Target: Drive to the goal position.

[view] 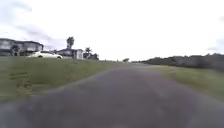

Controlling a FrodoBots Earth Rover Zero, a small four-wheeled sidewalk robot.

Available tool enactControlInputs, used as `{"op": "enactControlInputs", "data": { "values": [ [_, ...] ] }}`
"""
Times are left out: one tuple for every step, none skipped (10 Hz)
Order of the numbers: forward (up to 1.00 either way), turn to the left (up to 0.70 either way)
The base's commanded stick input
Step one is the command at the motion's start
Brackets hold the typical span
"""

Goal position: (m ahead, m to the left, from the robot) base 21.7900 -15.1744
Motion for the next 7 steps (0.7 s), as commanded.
{"op": "enactControlInputs", "data": {
  "values": [
    [0.7,0.1],
    [0.7,0.12],
    [0.7,0.1],
    [0.7,0.09],
    [0.7,0.08],
    [0.7,0.06],
    [0.7,0.05]
  ]
}}
